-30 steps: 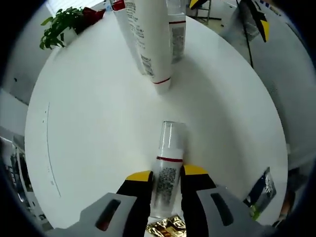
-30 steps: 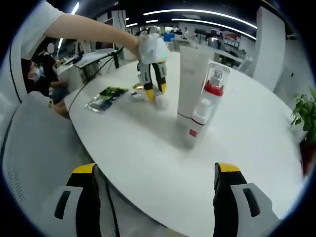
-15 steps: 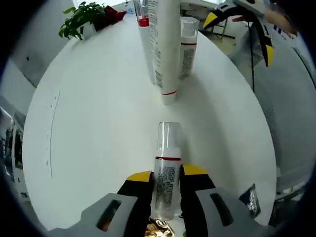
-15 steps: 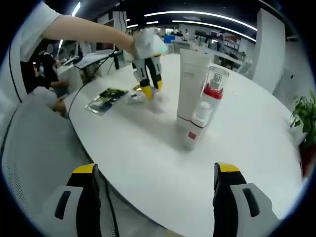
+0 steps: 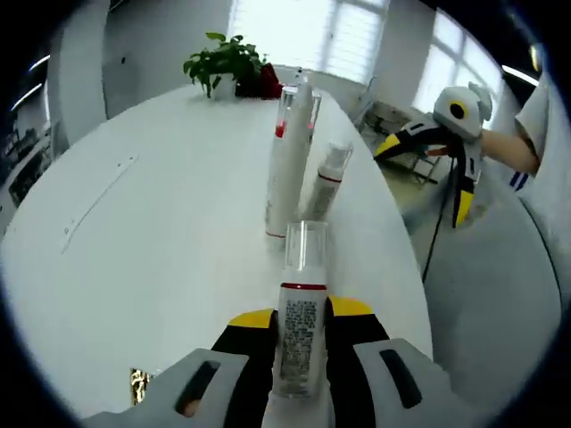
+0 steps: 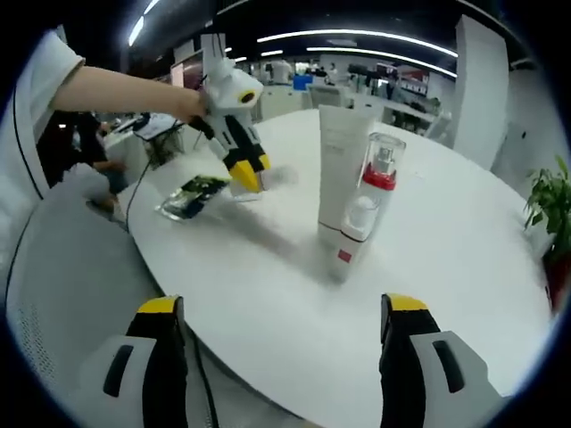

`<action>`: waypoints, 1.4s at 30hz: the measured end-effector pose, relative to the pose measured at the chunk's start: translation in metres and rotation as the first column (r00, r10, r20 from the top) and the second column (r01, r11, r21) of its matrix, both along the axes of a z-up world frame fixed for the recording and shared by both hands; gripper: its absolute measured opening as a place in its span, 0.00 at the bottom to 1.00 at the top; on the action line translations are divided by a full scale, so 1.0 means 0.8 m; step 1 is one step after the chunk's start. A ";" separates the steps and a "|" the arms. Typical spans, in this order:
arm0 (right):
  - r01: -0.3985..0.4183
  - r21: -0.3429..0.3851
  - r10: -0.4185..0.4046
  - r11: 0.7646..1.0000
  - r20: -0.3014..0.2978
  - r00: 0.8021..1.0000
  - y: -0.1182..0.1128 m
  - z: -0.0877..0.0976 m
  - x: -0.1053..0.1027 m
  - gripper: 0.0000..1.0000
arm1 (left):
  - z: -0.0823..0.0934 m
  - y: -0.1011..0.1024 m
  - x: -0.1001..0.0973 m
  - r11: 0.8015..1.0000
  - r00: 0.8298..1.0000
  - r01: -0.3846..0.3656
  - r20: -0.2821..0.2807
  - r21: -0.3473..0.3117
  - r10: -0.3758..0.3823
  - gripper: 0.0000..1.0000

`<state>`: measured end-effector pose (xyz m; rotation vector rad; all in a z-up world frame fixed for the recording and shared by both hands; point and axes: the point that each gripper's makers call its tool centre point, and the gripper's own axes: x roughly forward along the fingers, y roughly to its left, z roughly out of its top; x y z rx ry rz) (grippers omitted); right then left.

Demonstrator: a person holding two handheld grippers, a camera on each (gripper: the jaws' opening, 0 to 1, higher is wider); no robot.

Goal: Arrange the skincare products in the storage area until every visible bottle or jar stands upright without overlapping.

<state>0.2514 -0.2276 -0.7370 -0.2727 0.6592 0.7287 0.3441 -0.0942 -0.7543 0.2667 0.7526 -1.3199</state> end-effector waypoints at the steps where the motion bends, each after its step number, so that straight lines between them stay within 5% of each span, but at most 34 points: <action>1: 0.002 0.003 -0.002 1.000 0.004 1.000 0.000 0.000 0.001 0.93 | 0.005 -0.002 -0.005 0.999 1.000 -0.024 -0.015 -0.035 0.024 0.24; 8: -0.004 0.027 0.003 1.000 0.023 1.000 0.004 0.007 0.003 0.87 | 0.031 -0.004 -0.019 0.973 0.990 -0.120 -0.100 -0.196 0.102 0.24; 15: -0.035 0.230 0.018 0.973 0.076 0.997 0.024 0.050 0.003 0.80 | 0.079 -0.017 -0.059 0.926 0.984 -0.160 -0.131 -0.342 0.121 0.24; 20: -0.090 0.395 0.058 0.914 0.091 0.994 0.048 0.091 -0.004 0.72 | 0.119 -0.015 -0.068 0.863 0.978 -0.194 -0.163 -0.467 0.132 0.24; 29: -0.169 0.661 0.110 0.731 0.131 0.985 0.091 0.185 -0.014 0.61 | 0.178 -0.031 -0.123 0.790 0.986 -0.152 -0.152 -0.594 0.076 0.24; 42: -0.287 0.701 0.272 0.653 0.136 0.952 0.137 0.218 -0.036 0.35 | 0.205 -0.048 -0.169 0.757 0.993 -0.101 -0.117 -0.646 0.032 0.24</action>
